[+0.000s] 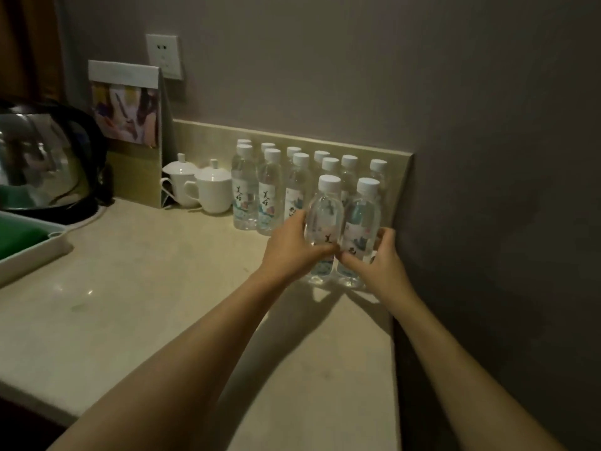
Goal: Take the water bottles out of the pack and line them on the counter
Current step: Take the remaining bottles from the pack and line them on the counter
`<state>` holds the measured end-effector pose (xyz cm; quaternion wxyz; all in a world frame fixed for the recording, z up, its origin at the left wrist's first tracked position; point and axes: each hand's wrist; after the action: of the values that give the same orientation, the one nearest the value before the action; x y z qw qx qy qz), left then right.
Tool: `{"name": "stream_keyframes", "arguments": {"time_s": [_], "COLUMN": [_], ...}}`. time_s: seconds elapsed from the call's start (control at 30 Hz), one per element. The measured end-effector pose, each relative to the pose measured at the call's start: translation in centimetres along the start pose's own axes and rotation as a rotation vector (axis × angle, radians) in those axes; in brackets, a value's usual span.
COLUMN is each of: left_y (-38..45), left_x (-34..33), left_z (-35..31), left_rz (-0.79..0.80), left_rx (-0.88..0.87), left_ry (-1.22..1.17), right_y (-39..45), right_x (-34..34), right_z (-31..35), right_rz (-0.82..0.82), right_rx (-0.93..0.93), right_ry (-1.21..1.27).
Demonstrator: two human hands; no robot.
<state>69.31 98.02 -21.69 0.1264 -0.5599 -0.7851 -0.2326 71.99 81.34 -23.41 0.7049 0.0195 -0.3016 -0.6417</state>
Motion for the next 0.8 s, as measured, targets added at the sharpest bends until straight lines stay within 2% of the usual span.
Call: {"name": "stream_keyframes", "arguments": {"time_s": [0.13, 0.57, 0.8], "left_y": [-0.1, 2.5, 3.9], "left_x": [-0.6, -0.8, -0.8], "left_z": [2.6, 3.8, 4.2], "left_rz": [0.055, 0.021, -0.008], "left_rx": [0.064, 0.035, 0.015], "left_ry": [0.216, 0.104, 0.129], "right_y": [-0.5, 3.3, 5.5], "right_x": [-0.7, -3.0, -3.3], "right_z": [0.9, 0.5, -0.4], "right_rz": [-0.071, -0.156, -0.176], "right_rx": [-0.076, -0.179, -0.191], "right_ry": [-0.143, -0.404, -0.485]}}
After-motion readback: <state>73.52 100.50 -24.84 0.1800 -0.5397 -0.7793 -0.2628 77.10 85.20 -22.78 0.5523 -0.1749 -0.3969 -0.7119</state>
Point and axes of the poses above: each hand's wrist, its own y-axis towards the middle knuckle, its own x-axis out of the back of the hand, z = x × y, and after that the axes turned 9 degrees about x, right-handed
